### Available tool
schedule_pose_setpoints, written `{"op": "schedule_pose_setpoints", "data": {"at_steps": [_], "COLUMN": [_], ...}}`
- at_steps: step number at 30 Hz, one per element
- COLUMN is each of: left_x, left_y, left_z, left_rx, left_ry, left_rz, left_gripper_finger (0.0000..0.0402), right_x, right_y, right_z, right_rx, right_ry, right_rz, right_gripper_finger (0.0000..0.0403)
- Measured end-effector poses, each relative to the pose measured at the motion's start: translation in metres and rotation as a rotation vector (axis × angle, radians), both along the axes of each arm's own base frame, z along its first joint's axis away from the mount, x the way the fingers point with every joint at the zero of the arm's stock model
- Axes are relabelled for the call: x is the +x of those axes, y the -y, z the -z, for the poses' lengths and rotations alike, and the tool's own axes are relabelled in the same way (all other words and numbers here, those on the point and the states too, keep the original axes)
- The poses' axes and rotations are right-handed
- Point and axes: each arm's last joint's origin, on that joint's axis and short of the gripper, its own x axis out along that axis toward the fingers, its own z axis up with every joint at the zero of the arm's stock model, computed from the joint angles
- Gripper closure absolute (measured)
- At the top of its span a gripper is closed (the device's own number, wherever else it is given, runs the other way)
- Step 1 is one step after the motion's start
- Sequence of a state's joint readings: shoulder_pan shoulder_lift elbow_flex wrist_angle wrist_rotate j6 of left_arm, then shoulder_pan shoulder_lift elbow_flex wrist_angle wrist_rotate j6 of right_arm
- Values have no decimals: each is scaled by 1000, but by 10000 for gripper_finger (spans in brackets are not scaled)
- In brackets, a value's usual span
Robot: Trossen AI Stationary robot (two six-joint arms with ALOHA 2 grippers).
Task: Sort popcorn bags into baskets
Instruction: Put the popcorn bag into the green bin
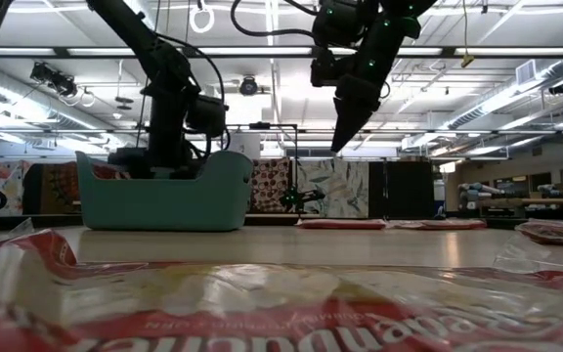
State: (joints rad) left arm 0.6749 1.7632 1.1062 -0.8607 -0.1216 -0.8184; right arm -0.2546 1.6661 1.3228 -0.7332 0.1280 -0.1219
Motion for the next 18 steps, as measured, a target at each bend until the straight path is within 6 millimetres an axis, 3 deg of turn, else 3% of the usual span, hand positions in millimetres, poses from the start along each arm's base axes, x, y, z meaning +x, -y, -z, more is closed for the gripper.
{"op": "schedule_pose_setpoints", "data": {"at_steps": [9,18], "left_x": [-18,-6], "left_y": [-17,-17], "left_z": [2,31], "left_rx": [-32,-98], "left_ry": [-16,-45], "left_rz": [-69,-40], "left_gripper_finger": [186,186], "right_x": [0,0], "right_y": [0,0], "right_z": [0,0], "right_rx": [0,8], "right_ry": [-2,4], "right_rz": [0,12], "right_gripper_finger": [176,176]}}
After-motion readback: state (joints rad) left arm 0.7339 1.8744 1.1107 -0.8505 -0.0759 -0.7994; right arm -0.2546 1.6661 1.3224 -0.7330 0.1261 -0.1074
